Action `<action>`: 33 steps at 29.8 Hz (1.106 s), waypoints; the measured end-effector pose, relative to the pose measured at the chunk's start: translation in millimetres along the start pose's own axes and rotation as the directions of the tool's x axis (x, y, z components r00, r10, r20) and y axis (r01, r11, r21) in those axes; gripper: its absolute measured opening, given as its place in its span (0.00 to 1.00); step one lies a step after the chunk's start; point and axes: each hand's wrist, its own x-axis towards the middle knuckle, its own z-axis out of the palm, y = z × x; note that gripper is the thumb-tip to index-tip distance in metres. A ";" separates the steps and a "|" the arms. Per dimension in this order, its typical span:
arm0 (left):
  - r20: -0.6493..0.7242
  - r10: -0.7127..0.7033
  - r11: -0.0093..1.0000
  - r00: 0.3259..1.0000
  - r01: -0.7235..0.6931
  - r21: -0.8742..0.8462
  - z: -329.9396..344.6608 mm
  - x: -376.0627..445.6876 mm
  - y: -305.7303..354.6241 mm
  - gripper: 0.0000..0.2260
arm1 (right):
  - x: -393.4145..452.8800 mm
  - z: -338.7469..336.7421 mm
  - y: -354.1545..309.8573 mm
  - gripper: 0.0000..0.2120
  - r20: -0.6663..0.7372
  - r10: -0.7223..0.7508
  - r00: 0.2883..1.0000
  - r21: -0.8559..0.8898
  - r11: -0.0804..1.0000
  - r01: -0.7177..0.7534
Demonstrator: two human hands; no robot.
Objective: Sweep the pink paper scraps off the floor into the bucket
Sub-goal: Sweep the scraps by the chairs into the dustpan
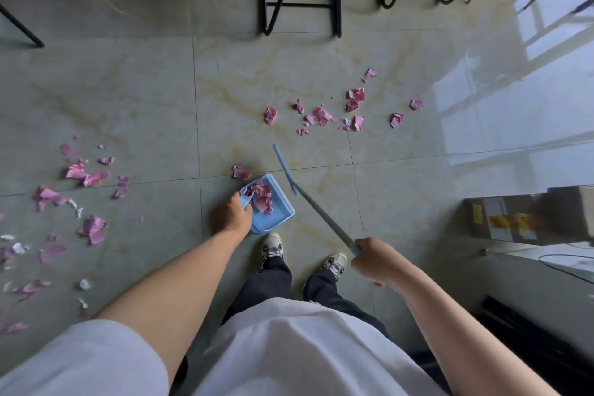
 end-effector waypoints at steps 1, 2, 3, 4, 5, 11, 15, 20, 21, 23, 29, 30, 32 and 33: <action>0.001 -0.003 1.000 1.000 0.003 0.001 -0.2 -1.0 -3.8 0.14 | 4.7 -2.7 -3.3 0.10 -0.019 0.003 1.000 -0.004 1.000 -0.003; 0.000 -0.009 1.000 1.000 0.009 0.002 -0.3 -1.9 -8.4 0.14 | 11.1 -5.1 -8.3 0.11 -0.038 0.003 0.999 -0.003 1.000 -0.003; -0.003 -0.012 1.000 1.000 0.012 -0.003 0.6 -2.5 -13.4 0.14 | 16.6 -7.6 -13.8 0.11 -0.053 0.004 0.999 0.001 1.000 -0.004; -0.011 -0.020 1.000 1.000 0.020 -0.018 -0.1 -4.1 -19.5 0.14 | 22.8 -8.5 -22.0 0.12 -0.057 0.001 0.998 0.005 1.000 -0.001; -0.020 -0.033 0.999 0.999 0.032 -0.040 -1.3 -5.3 -27.4 0.13 | 28.5 -9.2 -32.2 0.13 -0.059 -0.002 0.998 0.006 1.000 0.003; -0.056 -0.134 0.984 0.989 0.126 -0.125 -6.1 -14.2 -71.7 0.14 | 56.0 -11.2 -89.8 0.15 -0.064 -0.021 0.998 0.033 0.999 0.023; -0.111 -0.279 0.943 0.954 0.250 -0.218 -13.4 -18.4 -103.5 0.14 | 68.9 -1.1 -119.1 0.16 0.022 0.010 1.000 0.087 0.996 -0.012; -0.147 -0.458 0.852 0.877 0.385 -0.355 -18.4 -12.9 -129.9 0.13 | 59.4 22.9 -120.0 0.17 0.053 -0.138 0.989 -0.233 0.961 0.147; -0.149 -0.464 0.846 0.873 0.387 -0.366 -18.1 -10.7 -129.5 0.12 | 55.6 25.9 -118.4 0.17 0.057 -0.145 0.988 -0.301 0.941 0.156; -0.158 -0.469 0.840 0.869 0.384 -0.385 -19.3 -6.3 -125.3 0.12 | 47.4 28.4 -118.2 0.19 0.084 -0.150 0.985 -0.394 0.903 0.171; -0.141 -0.465 0.818 0.874 0.363 -0.447 -20.1 8.6 -95.6 0.13 | 34.8 7.8 -108.2 0.17 0.069 -0.174 0.982 -0.391 0.901 0.187; -0.140 -0.458 0.821 0.878 0.358 -0.444 -20.2 10.5 -91.6 0.13 | 32.2 6.7 -103.4 0.17 0.063 -0.173 0.983 -0.368 0.911 0.184; -0.140 -0.446 0.829 0.884 0.349 -0.437 -20.9 13.8 -84.0 0.13 | 28.4 6.3 -92.1 0.17 0.054 -0.166 0.985 -0.316 0.933 0.175; -0.139 -0.442 0.833 0.886 0.348 -0.431 -21.6 15.3 -80.7 0.13 | 28.0 6.4 -86.3 0.18 0.048 -0.157 0.986 -0.288 0.943 0.165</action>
